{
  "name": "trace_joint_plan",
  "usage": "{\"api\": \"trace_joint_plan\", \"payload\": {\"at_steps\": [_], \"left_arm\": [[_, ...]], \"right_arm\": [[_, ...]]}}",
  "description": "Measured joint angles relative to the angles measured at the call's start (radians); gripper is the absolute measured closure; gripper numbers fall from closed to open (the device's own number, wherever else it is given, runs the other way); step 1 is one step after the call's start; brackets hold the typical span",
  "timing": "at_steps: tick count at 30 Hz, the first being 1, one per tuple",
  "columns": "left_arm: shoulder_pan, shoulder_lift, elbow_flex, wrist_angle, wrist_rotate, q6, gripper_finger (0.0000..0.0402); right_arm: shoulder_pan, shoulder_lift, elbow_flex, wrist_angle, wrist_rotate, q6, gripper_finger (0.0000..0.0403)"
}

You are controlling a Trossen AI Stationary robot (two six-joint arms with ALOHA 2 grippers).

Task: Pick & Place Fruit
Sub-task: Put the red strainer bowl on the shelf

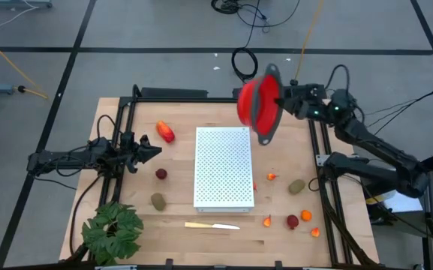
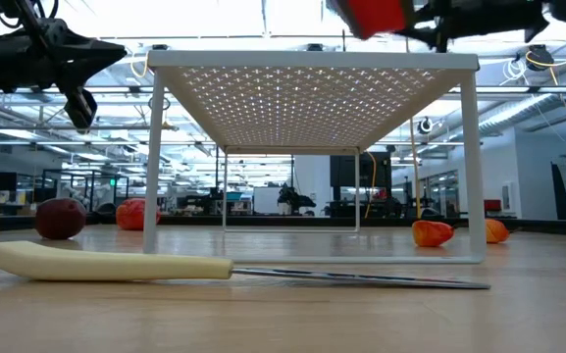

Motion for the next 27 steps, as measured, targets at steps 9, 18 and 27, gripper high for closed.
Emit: {"api": "trace_joint_plan", "payload": {"at_steps": [9,18,27], "left_arm": [[0.0,0.0,0.0,0.0,0.0,-0.001,0.0382],[0.0,0.0,0.0,-0.009,-0.001,0.053,0.0382],[0.0,0.0,0.0,-0.009,-0.001,0.08,0.0382]], "right_arm": [[0.146,0.115,0.097,-0.092,0.138,0.031,0.0393],[0.265,0.259,0.342,-0.429,0.298,0.027,0.0393],[0.363,0.414,0.603,-0.741,0.343,0.108,0.0393]]}}
